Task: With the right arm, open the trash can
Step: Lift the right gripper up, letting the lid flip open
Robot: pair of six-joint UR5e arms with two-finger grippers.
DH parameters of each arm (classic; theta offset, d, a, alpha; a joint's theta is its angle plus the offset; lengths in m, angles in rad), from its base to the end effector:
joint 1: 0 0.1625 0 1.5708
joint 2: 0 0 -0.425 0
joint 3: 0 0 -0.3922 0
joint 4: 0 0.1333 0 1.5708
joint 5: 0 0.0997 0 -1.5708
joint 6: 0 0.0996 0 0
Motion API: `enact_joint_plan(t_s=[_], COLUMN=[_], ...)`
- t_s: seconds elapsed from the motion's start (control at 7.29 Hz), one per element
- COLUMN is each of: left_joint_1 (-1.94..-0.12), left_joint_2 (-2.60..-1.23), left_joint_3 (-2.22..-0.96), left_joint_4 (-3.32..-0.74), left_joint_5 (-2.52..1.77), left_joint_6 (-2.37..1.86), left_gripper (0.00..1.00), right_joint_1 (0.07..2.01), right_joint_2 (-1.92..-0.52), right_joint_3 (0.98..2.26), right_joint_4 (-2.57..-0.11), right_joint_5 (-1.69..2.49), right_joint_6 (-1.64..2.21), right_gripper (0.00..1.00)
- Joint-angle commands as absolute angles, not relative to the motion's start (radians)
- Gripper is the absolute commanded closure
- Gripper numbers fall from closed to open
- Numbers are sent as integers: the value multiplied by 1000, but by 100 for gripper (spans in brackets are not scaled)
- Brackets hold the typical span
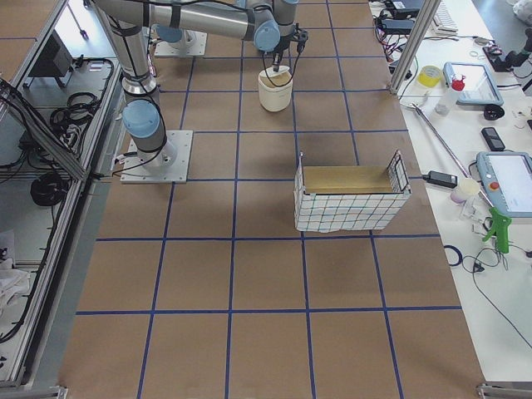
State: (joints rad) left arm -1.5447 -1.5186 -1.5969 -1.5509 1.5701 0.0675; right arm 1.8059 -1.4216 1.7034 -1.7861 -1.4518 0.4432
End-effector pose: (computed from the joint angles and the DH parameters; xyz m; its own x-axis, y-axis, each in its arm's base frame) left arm -0.1210 -0.4774 0.5022 -0.9991 0.0413 -0.0024 0.0414 0.9981 -0.0459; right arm 0.2652 -0.4843 0.3684 -0.9737 0.2141 -0.0785 0.2049 0.9725 0.1108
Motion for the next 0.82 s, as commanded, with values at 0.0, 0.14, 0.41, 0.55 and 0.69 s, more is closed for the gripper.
enact_joint_plan(t_s=[0.0,0.14,0.41,0.55,0.69], left_joint_1=[-1545,-1545,-1545,-1545,-1545], left_joint_2=[-1519,-1519,-1519,-1519,-1519], left_joint_3=[-1597,-1597,-1597,-1597,-1597], left_joint_4=[-1551,-1551,-1551,-1551,-1551], left_joint_5=[1571,1571,1571,1571,1571], left_joint_6=[67,67,67,67,67], left_gripper=[0,0,0,0,0], right_joint_1=[1790,1786,1729,1683,1654], right_joint_2=[-1422,-1422,-1422,-1422,-1424], right_joint_3=[1564,1495,1398,1375,1364], right_joint_4=[-1563,-1477,-1346,-1318,-1316], right_joint_5=[-1448,-1450,-1474,-1494,-1544], right_joint_6=[439,433,312,205,95], right_gripper=[100,100,100,100,100])
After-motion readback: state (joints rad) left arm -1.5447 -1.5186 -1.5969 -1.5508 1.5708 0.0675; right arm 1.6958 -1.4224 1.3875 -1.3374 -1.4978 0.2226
